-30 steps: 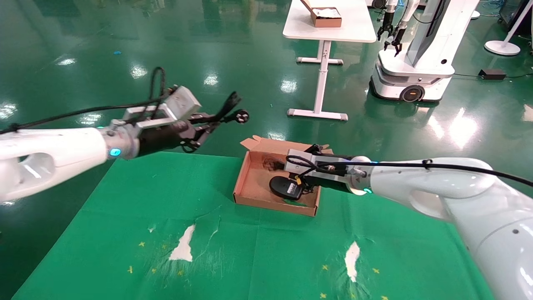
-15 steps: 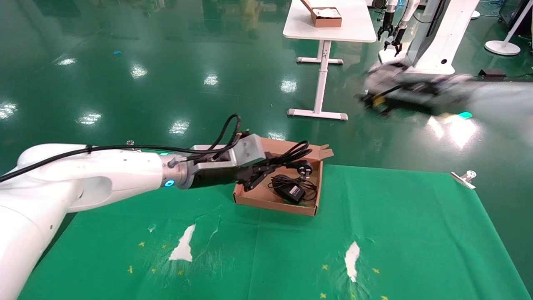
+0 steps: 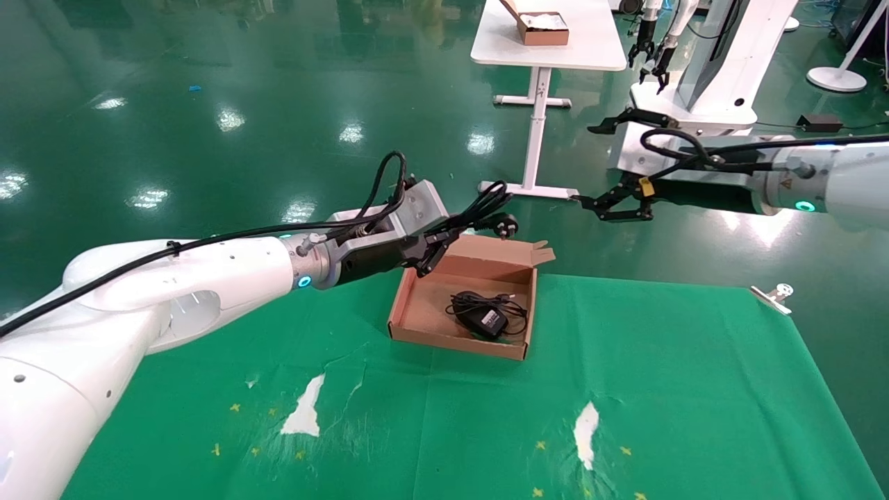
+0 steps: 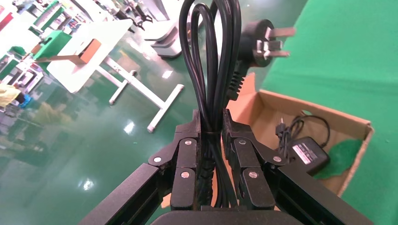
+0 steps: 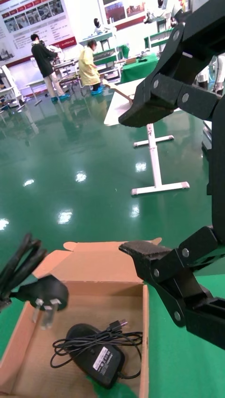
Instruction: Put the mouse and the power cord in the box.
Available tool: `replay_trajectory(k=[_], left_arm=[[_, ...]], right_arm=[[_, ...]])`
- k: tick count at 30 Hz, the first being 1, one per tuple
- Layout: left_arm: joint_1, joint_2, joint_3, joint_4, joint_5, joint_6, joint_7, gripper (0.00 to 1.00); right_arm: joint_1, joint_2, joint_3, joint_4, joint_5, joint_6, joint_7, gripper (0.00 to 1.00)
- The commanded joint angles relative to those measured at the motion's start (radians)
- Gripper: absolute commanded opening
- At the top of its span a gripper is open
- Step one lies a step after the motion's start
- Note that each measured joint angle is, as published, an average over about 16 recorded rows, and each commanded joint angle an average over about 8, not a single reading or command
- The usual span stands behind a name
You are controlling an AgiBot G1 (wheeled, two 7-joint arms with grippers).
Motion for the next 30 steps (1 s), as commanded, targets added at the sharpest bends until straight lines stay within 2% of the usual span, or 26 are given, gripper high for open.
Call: replay_trajectory(k=[1, 8, 13, 30], left_arm=[[0.003, 0.001, 0.008, -0.009, -0.01, -0.014, -0.008, 1.0], [0.006, -0.009, -0.005, -0.01, -0.007, 0.009, -0.006, 1.0], [0.039, -0.051, -0.025, -0.064, -0.04, 0.049, -0.042, 1.0], [0.205, -0.268, -0.127, -0.344, -0.205, 0.255, -0.227, 1.0]], right_arm=[[0.005, 0.004, 0.001, -0.005, 0.003, -0.008, -0.003, 1.0], [-0.003, -0.002, 0.001, 0.001, 0.002, 0.001, 0.001, 1.0], [-0.033, 0.016, 0.012, 0.043, 0.024, -0.015, 0.034, 1.0], [-0.264, 0.157, 0.104, 0.371, 0.196, -0.146, 0.311, 1.0]])
